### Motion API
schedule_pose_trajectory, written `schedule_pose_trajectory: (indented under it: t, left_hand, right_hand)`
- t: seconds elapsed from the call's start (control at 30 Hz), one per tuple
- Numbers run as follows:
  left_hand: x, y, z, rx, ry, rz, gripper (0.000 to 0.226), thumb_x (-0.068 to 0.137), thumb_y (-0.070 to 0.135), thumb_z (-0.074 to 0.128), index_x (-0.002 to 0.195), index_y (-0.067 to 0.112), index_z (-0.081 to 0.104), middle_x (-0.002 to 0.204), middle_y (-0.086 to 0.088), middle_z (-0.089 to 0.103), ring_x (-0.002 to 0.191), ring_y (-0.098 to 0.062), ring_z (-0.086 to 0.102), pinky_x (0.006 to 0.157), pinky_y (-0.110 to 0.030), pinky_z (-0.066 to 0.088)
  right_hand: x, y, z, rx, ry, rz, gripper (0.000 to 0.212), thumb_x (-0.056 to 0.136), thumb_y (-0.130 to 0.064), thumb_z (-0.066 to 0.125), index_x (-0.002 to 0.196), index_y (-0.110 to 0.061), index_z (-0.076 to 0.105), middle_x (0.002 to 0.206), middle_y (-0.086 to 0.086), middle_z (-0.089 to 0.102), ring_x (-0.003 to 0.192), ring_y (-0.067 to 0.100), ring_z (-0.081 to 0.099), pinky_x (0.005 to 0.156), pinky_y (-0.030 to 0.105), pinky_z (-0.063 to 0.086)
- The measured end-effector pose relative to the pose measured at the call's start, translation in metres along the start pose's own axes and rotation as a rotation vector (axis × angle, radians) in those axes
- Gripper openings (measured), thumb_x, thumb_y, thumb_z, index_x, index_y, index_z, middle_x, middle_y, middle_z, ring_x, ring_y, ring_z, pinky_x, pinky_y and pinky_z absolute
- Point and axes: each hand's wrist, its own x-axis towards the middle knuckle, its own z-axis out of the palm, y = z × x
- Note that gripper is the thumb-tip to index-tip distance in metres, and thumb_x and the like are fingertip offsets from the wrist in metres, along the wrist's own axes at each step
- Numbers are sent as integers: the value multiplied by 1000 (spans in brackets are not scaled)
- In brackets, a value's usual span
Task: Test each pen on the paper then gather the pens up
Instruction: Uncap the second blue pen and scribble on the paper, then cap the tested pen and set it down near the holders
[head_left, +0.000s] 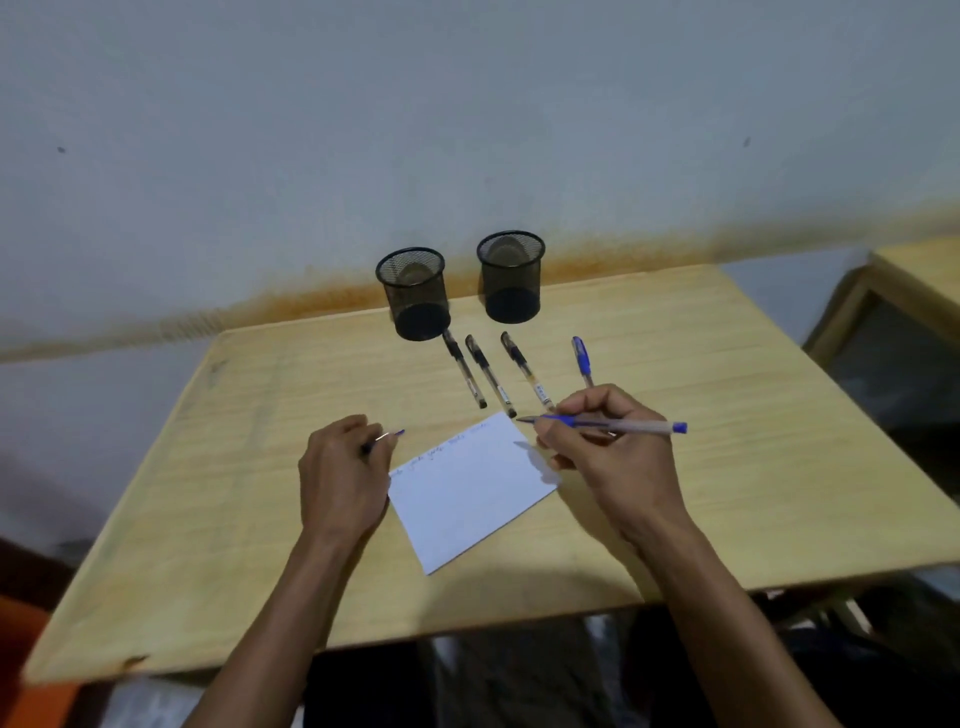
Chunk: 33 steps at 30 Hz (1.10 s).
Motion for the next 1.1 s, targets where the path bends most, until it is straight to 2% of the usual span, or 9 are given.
schedule_pose_trajectory:
  t: [0.13,0.23,0.33,0.43,0.5,0.57,0.67,0.87,1.1]
  left_hand:
    - [2,8,-6,-39,-14,-10,30,87,12,69,62,17,53,58,6,54,60,-19,50,56,-31,40]
    - [0,18,-16,-193,17,-95,11,89,15,67,79,19,68,75,6,66,75,-17,59,67,-29,42]
    - [-7,38,-33,-375,78,-84,5,90,18,70,93,22,72,88,9,70,82,-6,64,72,-15,46]
    - [-12,54,-44,-523,14,-41,21,85,13,76,104,22,75,89,8,73,85,-6,68,80,-18,52]
    - [-16,63,-48,-561,-39,26,26,83,8,77,105,21,75,91,9,75,88,-6,70,84,-23,54]
    - [-21,68,-50,-556,-48,85,21,83,8,77,99,21,77,93,10,75,91,-8,71,83,-29,56]
    - [-25,70,-49,-555,-51,119,14,83,9,77,95,18,78,92,10,75,90,-11,70,81,-32,55]
    - [-28,72,-50,-556,-65,176,14,82,11,79,94,18,78,93,11,74,92,-9,69,82,-26,53]
    - [-30,74,-53,-541,-90,237,14,82,20,73,95,22,77,93,15,74,93,-7,69,82,-22,52]
  right_hand:
    - [-8,-5,6,24,-32,-8,16,78,1,83,83,-7,70,77,4,78,71,14,74,63,27,59]
    - [-11,-14,11,17,-54,-7,16,79,1,82,87,-12,76,82,2,80,74,14,76,69,24,58]
    - [-13,-29,16,48,-86,-50,11,84,-6,79,92,-13,78,85,4,80,82,17,77,68,25,60]
    - [-15,-43,22,-12,-109,-132,7,85,-21,80,91,-22,79,87,-1,80,89,14,76,68,26,61]
    - [-15,-49,23,-111,-135,-181,5,83,-30,80,88,-31,80,97,-11,78,100,4,71,78,32,61]
    - [-14,-51,22,-184,-160,-212,3,82,-34,81,85,-33,81,113,-16,71,112,-4,63,87,32,58]
    - [-15,-50,20,-244,-152,-240,2,81,-34,81,83,-34,81,126,-18,62,120,-4,58,93,32,54]
    - [-18,-45,19,-297,-171,-237,2,81,-36,81,81,-36,79,128,-22,60,121,-9,55,91,25,51]
    - [-16,-44,18,-304,-181,-241,2,81,-35,82,80,-36,80,125,-19,63,119,-6,57,87,28,52]
